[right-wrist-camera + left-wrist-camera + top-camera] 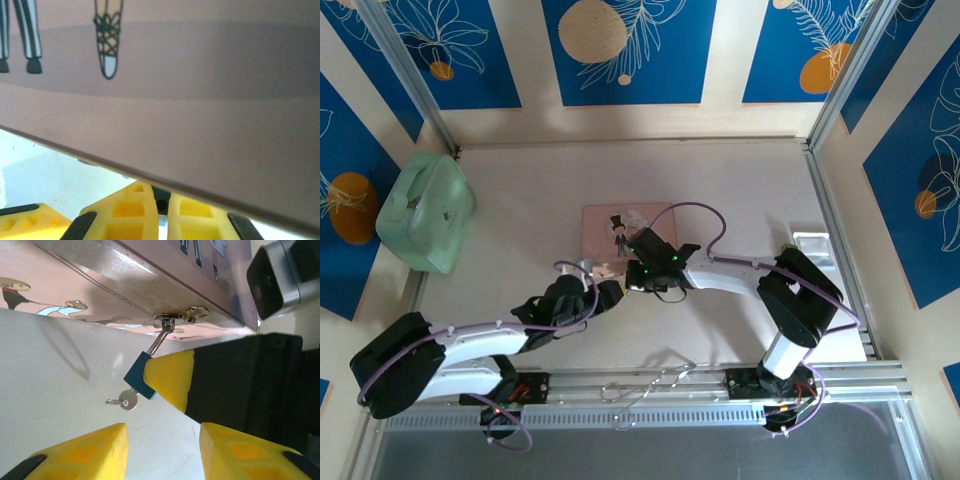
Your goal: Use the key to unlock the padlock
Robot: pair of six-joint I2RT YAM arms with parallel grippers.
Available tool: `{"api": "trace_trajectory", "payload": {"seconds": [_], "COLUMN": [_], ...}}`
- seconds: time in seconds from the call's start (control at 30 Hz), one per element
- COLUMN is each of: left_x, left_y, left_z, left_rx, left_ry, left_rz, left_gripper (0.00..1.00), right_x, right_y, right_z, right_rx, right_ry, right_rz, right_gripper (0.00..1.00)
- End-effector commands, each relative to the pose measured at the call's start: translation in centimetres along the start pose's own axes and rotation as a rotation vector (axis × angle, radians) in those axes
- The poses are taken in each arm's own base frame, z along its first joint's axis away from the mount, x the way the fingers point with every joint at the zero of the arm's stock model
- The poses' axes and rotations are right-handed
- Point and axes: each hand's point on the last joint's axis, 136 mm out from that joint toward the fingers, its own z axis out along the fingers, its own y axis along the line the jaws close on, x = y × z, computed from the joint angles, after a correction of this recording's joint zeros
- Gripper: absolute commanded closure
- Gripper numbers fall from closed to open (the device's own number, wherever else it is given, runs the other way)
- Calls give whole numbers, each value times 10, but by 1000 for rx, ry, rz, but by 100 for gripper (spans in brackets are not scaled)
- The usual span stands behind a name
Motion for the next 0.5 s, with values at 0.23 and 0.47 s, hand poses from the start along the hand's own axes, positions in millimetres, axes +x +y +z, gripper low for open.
{"api": "trace_trajectory", "payload": {"seconds": [0.23, 0.47], "left_x": [0, 6], "left_y": [-18, -10], "left_z": [10, 23], "left_rx": [64, 70], "left_ry": [39, 61], "left_rz": [-98, -142], "left_gripper": [64, 69], "right_x": [16, 15], "right_y": [10, -1], "right_z": [-6, -6], "right_rx": [-134, -75], "right_ry": [90, 89], "right_rz": [-6, 6], "right_gripper": [100, 100]}}
